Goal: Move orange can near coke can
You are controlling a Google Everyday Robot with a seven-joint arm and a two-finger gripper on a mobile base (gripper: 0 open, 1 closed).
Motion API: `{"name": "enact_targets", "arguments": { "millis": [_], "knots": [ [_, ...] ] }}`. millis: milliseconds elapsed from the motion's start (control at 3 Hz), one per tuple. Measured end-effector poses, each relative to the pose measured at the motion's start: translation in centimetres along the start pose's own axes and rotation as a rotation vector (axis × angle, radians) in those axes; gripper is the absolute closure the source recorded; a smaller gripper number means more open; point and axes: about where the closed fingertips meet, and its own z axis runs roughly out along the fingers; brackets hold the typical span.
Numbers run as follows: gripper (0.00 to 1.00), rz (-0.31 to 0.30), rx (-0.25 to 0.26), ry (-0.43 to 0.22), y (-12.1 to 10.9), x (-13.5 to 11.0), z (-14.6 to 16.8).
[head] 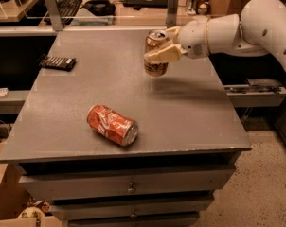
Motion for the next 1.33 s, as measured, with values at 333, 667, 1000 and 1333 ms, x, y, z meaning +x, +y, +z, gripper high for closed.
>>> {"name": "enact_targets", "arguments": {
  "millis": [333,667,1000,1333],
  "knots": [
    [1.00,-0.001,-0.055,-0.047,3.4,-0.5,1.0],
    [1.00,0.010,-0.107,-0.078,6.2,-0.7,1.8],
    [1.00,0.015,-0.165,-0.099,8.4,-0.8,2.8],
    [0.84,-0.003,-0.234,-0.088,10.5,-0.7,3.9]
  ]
}}
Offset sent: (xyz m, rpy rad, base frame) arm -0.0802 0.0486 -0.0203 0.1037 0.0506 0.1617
